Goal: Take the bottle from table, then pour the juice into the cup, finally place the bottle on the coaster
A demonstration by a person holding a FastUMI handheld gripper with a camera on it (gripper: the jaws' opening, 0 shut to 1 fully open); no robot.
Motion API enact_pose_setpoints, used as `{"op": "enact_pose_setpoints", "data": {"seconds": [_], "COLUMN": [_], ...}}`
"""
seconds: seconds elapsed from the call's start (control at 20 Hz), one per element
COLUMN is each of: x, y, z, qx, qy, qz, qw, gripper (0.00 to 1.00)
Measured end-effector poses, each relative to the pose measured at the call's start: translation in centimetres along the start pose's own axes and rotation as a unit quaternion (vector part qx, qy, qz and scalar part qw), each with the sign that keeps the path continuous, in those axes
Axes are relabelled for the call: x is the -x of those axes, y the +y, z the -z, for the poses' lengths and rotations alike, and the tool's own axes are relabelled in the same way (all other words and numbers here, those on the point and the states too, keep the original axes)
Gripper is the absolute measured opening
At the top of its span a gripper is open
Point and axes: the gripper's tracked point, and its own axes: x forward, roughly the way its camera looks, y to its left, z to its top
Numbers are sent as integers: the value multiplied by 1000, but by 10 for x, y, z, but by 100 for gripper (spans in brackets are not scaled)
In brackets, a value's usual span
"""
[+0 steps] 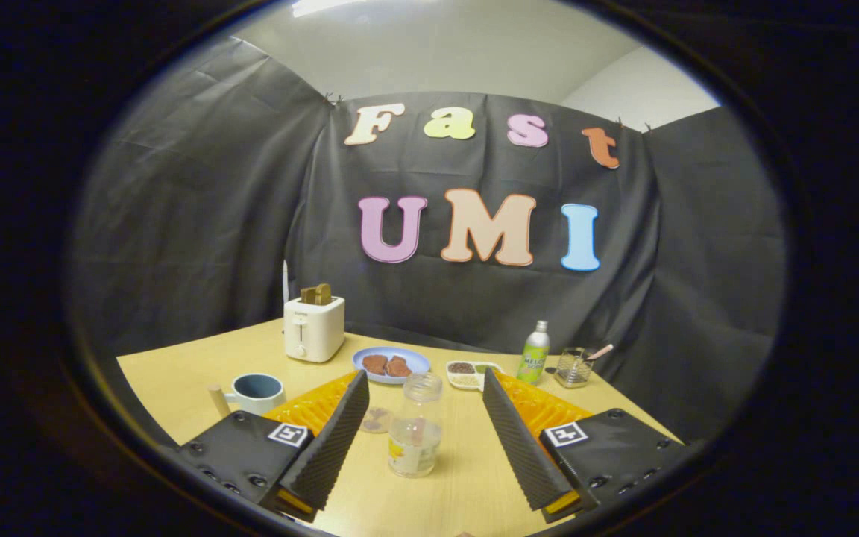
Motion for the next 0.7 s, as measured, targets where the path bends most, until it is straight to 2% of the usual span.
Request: {"op": "enact_pose_setpoints", "data": {"seconds": [0.7], "x": [-57], "y": [11], "z": [74], "qx": [-23], "qy": [77], "qz": [-18], "qw": [997], "gripper": [98]}}
